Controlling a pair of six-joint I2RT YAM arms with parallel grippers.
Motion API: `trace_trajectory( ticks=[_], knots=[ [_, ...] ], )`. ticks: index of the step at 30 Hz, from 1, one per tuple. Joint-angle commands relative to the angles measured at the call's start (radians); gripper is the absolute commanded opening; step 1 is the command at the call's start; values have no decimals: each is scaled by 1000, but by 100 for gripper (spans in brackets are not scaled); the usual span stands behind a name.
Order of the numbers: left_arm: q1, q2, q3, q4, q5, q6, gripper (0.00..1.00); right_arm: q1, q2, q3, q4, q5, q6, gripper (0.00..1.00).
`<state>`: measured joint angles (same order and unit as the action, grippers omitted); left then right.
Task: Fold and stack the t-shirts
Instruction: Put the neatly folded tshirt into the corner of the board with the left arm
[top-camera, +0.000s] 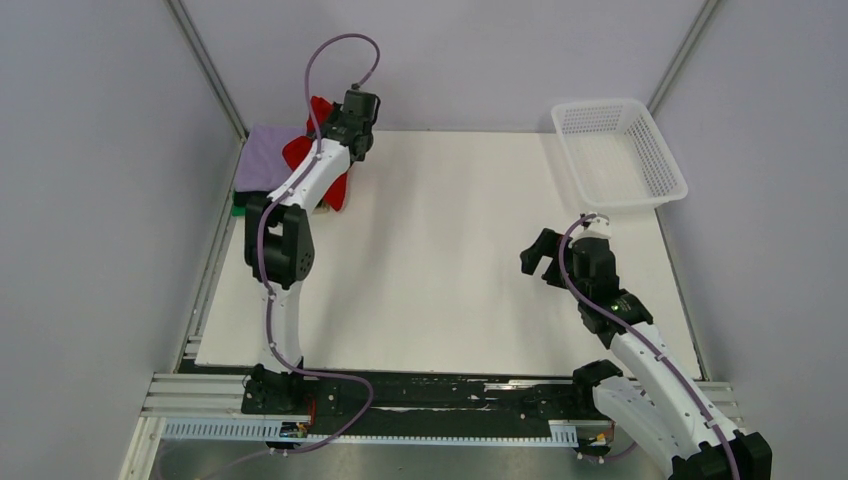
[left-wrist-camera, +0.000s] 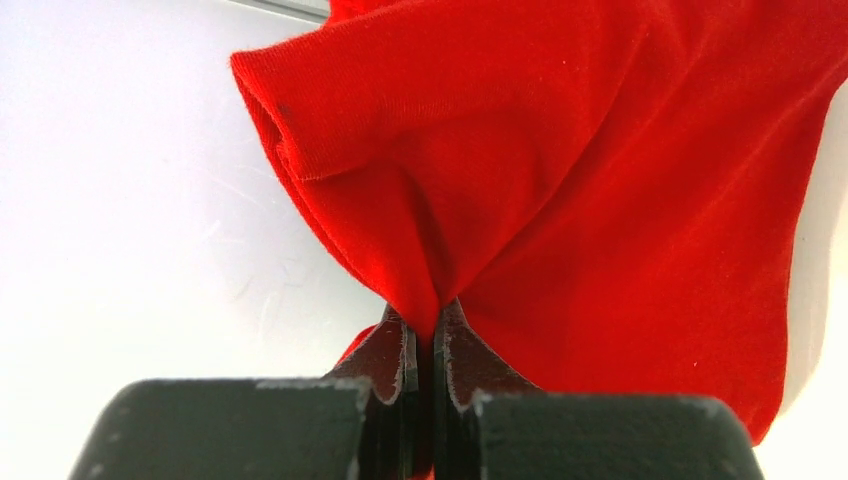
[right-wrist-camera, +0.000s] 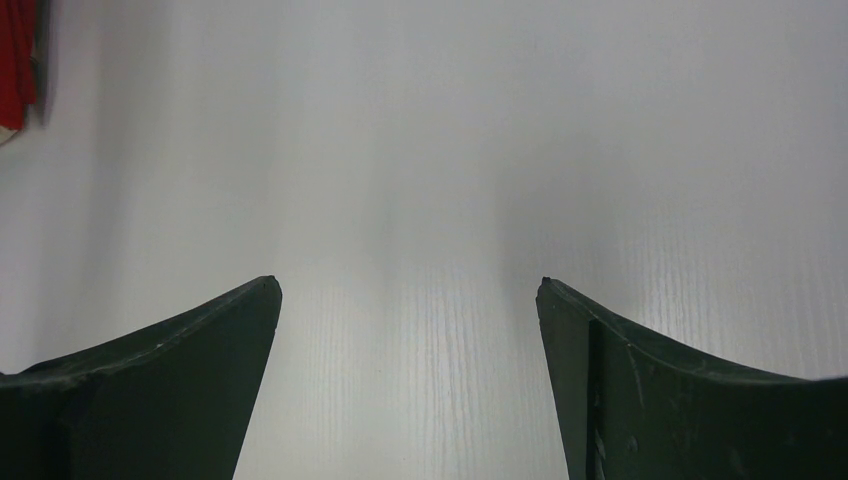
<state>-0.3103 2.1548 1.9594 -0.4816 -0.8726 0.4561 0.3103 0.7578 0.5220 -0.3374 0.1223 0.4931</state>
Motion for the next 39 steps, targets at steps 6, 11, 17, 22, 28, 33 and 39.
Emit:
trace_trajectory(
  ticks=[6, 11, 17, 22, 28, 33, 39],
  knots=[
    [2, -173, 102, 12, 20, 37, 0, -7, -7, 5, 41, -1, -23, 100],
    [2, -227, 137, -58, 79, -15, 0, -9, -6, 4, 41, -3, -22, 100],
    [2, -273, 149, -69, 70, -31, 0, -11, 0, 6, 41, -4, -24, 100],
    [2, -276, 119, -55, 72, -18, 0, -11, 5, 6, 43, -4, -22, 100],
    [12, -254, 55, -21, 68, 1, 0, -13, 12, 7, 42, 0, -24, 100],
    [49, -227, 21, -30, 150, 8, 0, -12, 18, 9, 41, 8, -24, 100],
    [118, -134, 55, -39, 192, -6, 0, -12, 31, 14, 37, 30, -25, 100]
  ],
)
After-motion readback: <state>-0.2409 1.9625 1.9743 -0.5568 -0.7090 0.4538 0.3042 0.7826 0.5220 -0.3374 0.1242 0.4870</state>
